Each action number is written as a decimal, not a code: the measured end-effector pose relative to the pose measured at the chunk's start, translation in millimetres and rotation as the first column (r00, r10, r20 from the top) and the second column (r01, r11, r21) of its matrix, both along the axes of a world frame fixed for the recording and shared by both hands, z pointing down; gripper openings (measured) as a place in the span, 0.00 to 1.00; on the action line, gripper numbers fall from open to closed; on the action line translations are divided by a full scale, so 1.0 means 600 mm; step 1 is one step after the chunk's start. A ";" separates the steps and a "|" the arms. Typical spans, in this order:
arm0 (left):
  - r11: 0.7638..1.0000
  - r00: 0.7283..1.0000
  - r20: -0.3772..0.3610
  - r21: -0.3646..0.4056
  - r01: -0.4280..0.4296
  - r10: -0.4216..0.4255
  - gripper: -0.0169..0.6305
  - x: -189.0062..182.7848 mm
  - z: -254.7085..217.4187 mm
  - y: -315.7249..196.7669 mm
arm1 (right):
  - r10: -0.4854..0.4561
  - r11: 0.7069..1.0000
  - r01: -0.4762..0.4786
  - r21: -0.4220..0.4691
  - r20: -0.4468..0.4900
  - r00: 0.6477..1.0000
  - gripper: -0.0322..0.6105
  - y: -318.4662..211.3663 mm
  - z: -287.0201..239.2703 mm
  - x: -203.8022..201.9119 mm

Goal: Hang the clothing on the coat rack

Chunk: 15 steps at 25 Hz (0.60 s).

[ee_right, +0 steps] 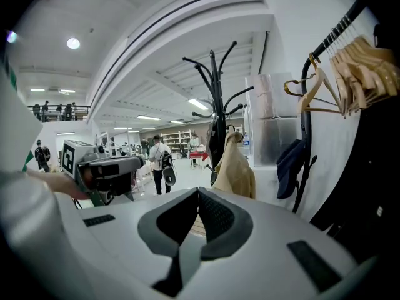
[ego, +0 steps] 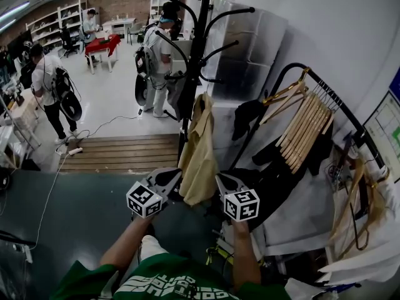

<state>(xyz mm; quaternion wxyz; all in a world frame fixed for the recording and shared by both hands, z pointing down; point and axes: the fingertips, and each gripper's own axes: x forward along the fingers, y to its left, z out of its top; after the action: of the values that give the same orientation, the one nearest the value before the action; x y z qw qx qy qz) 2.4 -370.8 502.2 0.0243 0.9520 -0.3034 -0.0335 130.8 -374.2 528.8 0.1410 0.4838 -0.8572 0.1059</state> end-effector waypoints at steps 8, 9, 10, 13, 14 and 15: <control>1.000 1.000 -0.004 -0.003 0.003 -0.003 0.03 -0.010 0.001 0.002 | 0.003 1.000 -0.003 0.000 -0.003 1.000 0.06 0.001 0.004 -0.002; 1.000 1.000 -0.004 -0.003 0.003 -0.003 0.03 -0.012 0.001 0.002 | 0.003 1.000 -0.003 0.000 -0.002 1.000 0.06 0.000 0.005 -0.003; 1.000 1.000 -0.004 -0.004 0.003 -0.003 0.03 -0.014 0.001 0.001 | 0.003 1.000 -0.003 -0.001 -0.001 1.000 0.06 0.000 0.005 -0.004; 1.000 1.000 -0.002 -0.008 0.007 -0.007 0.03 -0.019 0.002 -0.001 | 0.004 1.000 -0.004 -0.007 -0.003 1.000 0.06 -0.002 0.008 -0.007; 1.000 1.000 -0.001 -0.009 0.008 -0.008 0.03 -0.020 0.002 -0.002 | 0.005 1.000 -0.005 -0.008 -0.003 1.000 0.06 -0.002 0.008 -0.006; 1.000 1.000 -0.001 -0.009 0.009 -0.009 0.03 -0.021 0.002 -0.002 | 0.006 1.000 -0.006 -0.009 -0.002 1.000 0.06 -0.003 0.008 -0.006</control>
<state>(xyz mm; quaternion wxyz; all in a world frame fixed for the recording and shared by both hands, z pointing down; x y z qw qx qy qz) -10.1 -372.1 503.4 0.0285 0.9505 -0.3076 -0.0327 127.4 -375.9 533.9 0.1438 0.4859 -0.8551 0.1097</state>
